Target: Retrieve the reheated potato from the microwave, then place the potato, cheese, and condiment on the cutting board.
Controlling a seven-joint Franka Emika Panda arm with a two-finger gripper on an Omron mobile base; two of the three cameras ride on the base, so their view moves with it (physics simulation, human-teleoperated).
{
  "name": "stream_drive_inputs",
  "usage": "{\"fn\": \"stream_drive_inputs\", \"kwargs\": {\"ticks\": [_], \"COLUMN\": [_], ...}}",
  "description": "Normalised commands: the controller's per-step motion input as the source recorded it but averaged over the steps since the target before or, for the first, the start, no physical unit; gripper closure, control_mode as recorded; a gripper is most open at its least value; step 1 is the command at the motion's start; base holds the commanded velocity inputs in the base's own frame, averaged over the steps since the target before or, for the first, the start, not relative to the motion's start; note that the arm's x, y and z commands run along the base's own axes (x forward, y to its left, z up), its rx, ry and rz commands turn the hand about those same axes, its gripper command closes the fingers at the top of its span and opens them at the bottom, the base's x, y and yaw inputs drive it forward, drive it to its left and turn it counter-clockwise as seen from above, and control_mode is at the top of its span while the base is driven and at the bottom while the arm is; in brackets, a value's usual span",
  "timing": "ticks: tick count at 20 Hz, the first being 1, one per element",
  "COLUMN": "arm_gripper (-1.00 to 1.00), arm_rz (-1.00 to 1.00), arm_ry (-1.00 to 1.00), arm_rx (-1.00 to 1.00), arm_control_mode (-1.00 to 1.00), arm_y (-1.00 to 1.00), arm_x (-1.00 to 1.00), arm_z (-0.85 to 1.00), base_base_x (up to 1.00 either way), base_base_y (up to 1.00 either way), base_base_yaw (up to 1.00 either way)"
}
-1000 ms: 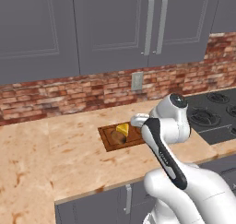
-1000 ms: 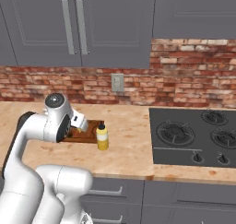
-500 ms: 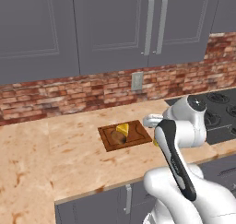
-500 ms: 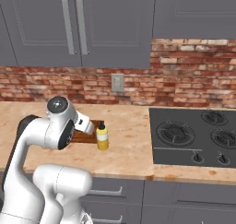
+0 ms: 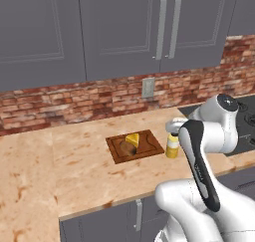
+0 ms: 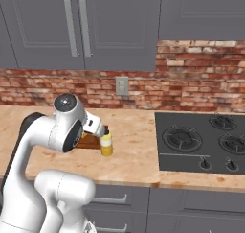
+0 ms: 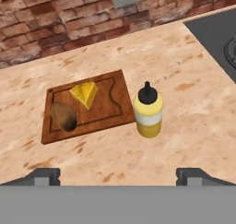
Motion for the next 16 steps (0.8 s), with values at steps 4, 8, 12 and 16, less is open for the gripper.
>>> {"fn": "stream_drive_inputs", "kwargs": {"ticks": [4,8,12,16], "arm_gripper": [-1.0,-1.0,-1.0,-1.0], "arm_rz": [0.0,0.0,0.0,0.0], "arm_ry": [0.07,0.11,0.15,0.08], "arm_rx": [-0.08,-0.13,-0.1,-0.03], "arm_control_mode": [-1.0,-1.0,-1.0,-1.0], "arm_y": [-0.16,-0.12,-0.16,-0.11], "arm_x": [-0.1,-0.03,0.07,0.08], "arm_z": [0.07,0.0,-0.08,-0.08], "base_base_x": [0.0,0.0,0.0,0.0], "base_base_y": [0.0,0.0,0.0,0.0], "base_base_yaw": [0.0,0.0,0.0,0.0]}}
